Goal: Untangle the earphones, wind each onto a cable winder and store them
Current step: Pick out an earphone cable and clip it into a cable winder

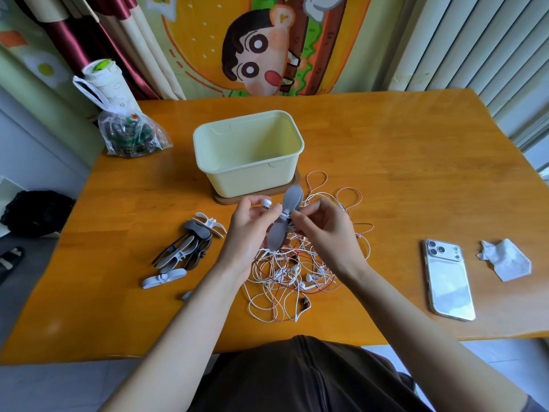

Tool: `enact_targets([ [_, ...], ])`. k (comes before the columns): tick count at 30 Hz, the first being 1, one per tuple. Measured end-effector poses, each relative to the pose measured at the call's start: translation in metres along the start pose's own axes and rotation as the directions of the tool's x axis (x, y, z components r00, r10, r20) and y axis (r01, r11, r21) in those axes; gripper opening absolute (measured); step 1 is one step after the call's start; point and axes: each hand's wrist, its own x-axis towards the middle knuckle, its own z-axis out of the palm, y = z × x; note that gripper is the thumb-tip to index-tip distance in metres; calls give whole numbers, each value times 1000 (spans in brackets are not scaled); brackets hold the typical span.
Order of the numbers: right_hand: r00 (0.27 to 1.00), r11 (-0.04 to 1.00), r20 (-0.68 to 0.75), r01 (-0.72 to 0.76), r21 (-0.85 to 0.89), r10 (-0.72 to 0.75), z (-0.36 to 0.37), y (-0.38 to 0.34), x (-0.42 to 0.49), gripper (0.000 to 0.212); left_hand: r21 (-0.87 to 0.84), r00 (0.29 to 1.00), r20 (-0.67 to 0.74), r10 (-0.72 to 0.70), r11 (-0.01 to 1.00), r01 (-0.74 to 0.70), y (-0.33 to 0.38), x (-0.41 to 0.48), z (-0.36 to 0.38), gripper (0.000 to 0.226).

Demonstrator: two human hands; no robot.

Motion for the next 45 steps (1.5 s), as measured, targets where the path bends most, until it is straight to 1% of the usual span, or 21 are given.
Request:
enact_targets([
  [4, 1000, 999, 11, -3, -33, 3, -1, 3, 0, 15, 47, 999, 30, 13, 999, -15, -1, -1, -1, 12],
  [8, 999, 996, 29, 40, -83, -37, -2, 2, -1, 13, 92, 1000, 28, 4, 996, -7, -3, 0, 1, 14],
  [13, 999, 995, 23, 51, -87, -49, -3, 2, 2, 13, 96, 1000, 24, 6, 995, -8, -2, 3, 2, 17],
  [16, 998, 995, 17, 64, -78, -63, -2, 2, 5, 13, 123, 999, 4, 37, 992, -37, -1, 3, 3, 19],
  [18, 998, 996, 12, 61, -58, -60, -1, 2, 6, 13, 143, 997, 4, 76, 987, -76, 0, 2, 2, 11],
  [20, 999, 998, 1, 51, -24, -51, 2, 2, 7, 13, 127, 997, 31, 73, 989, -76, 1, 2, 0, 3],
  [23, 999, 999, -2, 42, 14, -42, 3, 2, 9, 13, 78, 998, 52, 31, 996, -35, 0, 2, -4, 7],
  [25, 999, 999, 2, 45, 12, -45, 3, 2, 10, 12, 82, 998, 42, 38, 996, -41, -1, 3, -5, 7],
  [29, 999, 999, 11, 42, 12, -42, 3, 3, 10, 11, 127, 996, 30, 81, 988, -84, -2, 4, -5, 8],
  [32, 998, 999, 27, 49, -13, -49, 2, 3, 11, 11, 162, 996, 24, 84, 983, -87, -2, 5, -4, 7],
  [34, 998, 999, 32, 46, -18, -46, 1, 4, 11, 11, 149, 997, 11, 71, 986, -72, -3, 7, -3, 5],
  [37, 999, 999, 29, 46, -23, -46, 1, 6, 10, 11, 97, 1000, -25, 17, 995, -14, -6, 10, -2, 12],
  [40, 998, 998, 23, 52, -39, -52, 1, 10, 7, 11, 84, 999, -50, 8, 996, -4, -11, 14, 1, 18],
  [43, 998, 996, 5, 58, -70, -58, 1, 13, 4, 15, 87, 997, -74, -10, 996, 17, -17, 17, 6, 17],
  [45, 999, 997, 7, 50, -64, -49, 1, 14, 3, 15, 54, 995, -93, -37, 998, 43, -21, 18, 9, 21],
])
